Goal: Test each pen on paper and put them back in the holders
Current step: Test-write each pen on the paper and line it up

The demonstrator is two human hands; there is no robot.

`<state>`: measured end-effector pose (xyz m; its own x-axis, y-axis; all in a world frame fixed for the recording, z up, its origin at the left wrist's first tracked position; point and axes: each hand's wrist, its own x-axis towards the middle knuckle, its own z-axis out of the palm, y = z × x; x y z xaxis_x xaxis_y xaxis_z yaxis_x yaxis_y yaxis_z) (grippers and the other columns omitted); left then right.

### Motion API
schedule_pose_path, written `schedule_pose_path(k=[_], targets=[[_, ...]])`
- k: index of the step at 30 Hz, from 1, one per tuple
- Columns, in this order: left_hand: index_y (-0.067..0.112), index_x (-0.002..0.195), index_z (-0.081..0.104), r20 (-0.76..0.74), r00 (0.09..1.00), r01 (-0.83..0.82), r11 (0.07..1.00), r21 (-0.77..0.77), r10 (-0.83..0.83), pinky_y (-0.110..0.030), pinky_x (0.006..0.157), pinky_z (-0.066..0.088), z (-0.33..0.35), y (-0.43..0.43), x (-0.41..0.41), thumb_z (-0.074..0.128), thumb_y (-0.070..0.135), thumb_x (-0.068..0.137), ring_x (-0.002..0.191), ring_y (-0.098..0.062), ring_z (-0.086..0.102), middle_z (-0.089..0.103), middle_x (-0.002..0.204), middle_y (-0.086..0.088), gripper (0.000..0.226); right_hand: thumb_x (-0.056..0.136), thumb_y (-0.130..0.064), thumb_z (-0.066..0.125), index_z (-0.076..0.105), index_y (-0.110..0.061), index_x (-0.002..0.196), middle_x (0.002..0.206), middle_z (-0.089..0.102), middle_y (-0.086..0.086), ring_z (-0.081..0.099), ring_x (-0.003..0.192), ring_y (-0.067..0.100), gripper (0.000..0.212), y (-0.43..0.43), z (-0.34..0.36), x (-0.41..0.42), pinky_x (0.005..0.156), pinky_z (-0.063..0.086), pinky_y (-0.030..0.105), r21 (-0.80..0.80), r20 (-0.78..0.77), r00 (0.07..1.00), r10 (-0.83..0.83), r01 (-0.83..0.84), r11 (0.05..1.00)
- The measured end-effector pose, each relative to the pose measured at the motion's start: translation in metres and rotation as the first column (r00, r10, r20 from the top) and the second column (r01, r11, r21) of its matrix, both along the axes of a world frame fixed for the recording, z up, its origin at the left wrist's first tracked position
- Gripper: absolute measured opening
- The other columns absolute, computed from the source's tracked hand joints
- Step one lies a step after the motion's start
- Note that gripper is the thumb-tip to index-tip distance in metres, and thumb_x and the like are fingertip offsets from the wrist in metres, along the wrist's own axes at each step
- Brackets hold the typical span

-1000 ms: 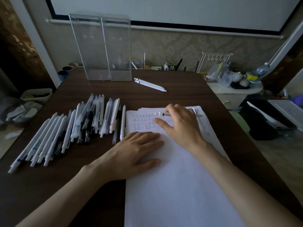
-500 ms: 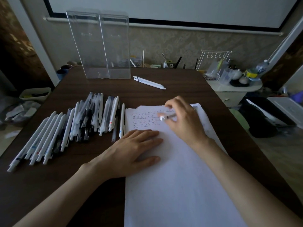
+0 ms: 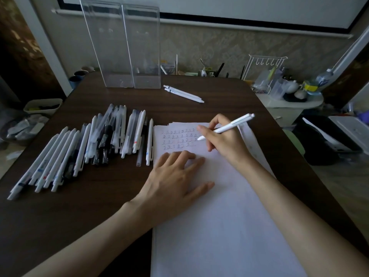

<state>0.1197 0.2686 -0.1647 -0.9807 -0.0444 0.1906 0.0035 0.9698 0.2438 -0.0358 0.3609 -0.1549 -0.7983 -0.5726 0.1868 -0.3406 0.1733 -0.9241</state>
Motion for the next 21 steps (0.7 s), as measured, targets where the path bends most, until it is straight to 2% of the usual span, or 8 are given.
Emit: schedule_pose_path(k=[1, 3, 5, 6, 11, 14, 21], targets=[[0.027, 0.138, 0.041, 0.003, 1.000, 0.018, 1.000, -0.019, -0.018, -0.030, 0.103, 0.020, -0.0011, -0.0001, 0.0002, 0.020, 0.065, 0.090, 0.125, -0.016, 0.037, 0.042, 0.136, 0.005, 0.065, 0.087, -0.015, 0.063, 0.046, -0.011, 0.074, 0.049, 0.057, 0.005, 0.053, 0.045, 0.010, 0.023, -0.0003, -0.0001, -0.0015, 0.049, 0.041, 0.020, 0.011, 0.027, 1.000, -0.011, 0.010, 1.000], [0.028, 0.145, 0.029, 0.041, 0.998, 0.041, 0.999, -0.013, -0.040, -0.029, 0.109, 0.008, -0.0030, -0.0009, 0.0002, 0.015, 0.065, 0.089, 0.139, -0.017, 0.020, 0.027, 0.151, 0.005, 0.068, 0.085, -0.007, 0.059, 0.042, -0.012, 0.068, 0.047, 0.056, 0.002, 0.052, 0.045, 0.011, 0.024, -0.0015, 0.0002, -0.0021, 0.052, 0.040, 0.026, 0.037, 0.033, 0.999, -0.032, 0.031, 0.999], [0.031, 0.148, 0.017, 0.059, 0.998, 0.039, 0.999, -0.002, -0.038, -0.029, 0.110, 0.000, -0.0057, -0.0009, -0.0001, 0.008, 0.067, 0.086, 0.144, -0.014, 0.003, 0.010, 0.156, 0.009, 0.073, 0.079, 0.000, 0.056, 0.036, -0.012, 0.061, 0.038, 0.046, -0.004, 0.043, 0.038, 0.007, 0.030, -0.0029, -0.0018, -0.0030, 0.051, 0.037, 0.028, 0.039, 0.000, 0.998, -0.056, 0.056, 0.998], [0.032, 0.149, 0.014, 0.058, 0.998, 0.037, 0.999, -0.004, -0.037, -0.030, 0.110, -0.001, -0.0066, -0.0008, -0.0003, 0.006, 0.067, 0.085, 0.144, -0.013, 0.000, 0.007, 0.156, 0.010, 0.073, 0.078, 0.002, 0.055, 0.035, -0.012, 0.060, 0.037, 0.043, -0.004, 0.040, 0.036, 0.005, 0.031, -0.0039, -0.0024, -0.0029, 0.050, 0.036, 0.028, 0.037, -0.018, 0.998, -0.064, 0.065, 0.997], [0.032, 0.148, 0.019, 0.064, 0.997, 0.036, 0.999, -0.004, -0.036, -0.030, 0.110, 0.002, -0.0075, -0.0016, -0.0008, 0.011, 0.066, 0.086, 0.144, -0.014, 0.005, 0.014, 0.156, 0.009, 0.071, 0.082, 0.003, 0.055, 0.038, -0.002, 0.065, 0.044, 0.047, 0.013, 0.041, 0.036, 0.006, 0.024, -0.0054, -0.0047, -0.0009, 0.044, 0.036, 0.015, 0.031, -0.055, 0.998, -0.007, 0.009, 0.999], [0.030, 0.147, 0.022, 0.060, 0.998, 0.038, 0.999, -0.007, -0.037, -0.033, 0.111, 0.007, -0.0074, -0.0022, -0.0013, 0.015, 0.065, 0.088, 0.143, -0.016, 0.009, 0.018, 0.155, 0.007, 0.069, 0.081, 0.001, 0.055, 0.035, -0.009, 0.062, 0.045, 0.044, 0.014, 0.040, 0.036, 0.005, 0.030, -0.0068, -0.0076, -0.0015, 0.044, 0.036, 0.019, 0.050, -0.087, 0.996, -0.007, 0.011, 0.999], [0.032, 0.147, 0.019, 0.072, 0.997, 0.035, 0.999, 0.014, -0.036, -0.034, 0.112, 0.005, -0.0078, -0.0027, -0.0016, 0.012, 0.067, 0.086, 0.143, -0.014, 0.006, 0.014, 0.155, 0.009, 0.070, 0.082, 0.002, 0.055, 0.038, -0.001, 0.065, 0.048, 0.043, 0.015, 0.043, 0.035, 0.004, 0.024, -0.0056, -0.0059, -0.0010, 0.045, 0.037, 0.018, 0.056, -0.086, 0.996, -0.018, 0.023, 0.998]])
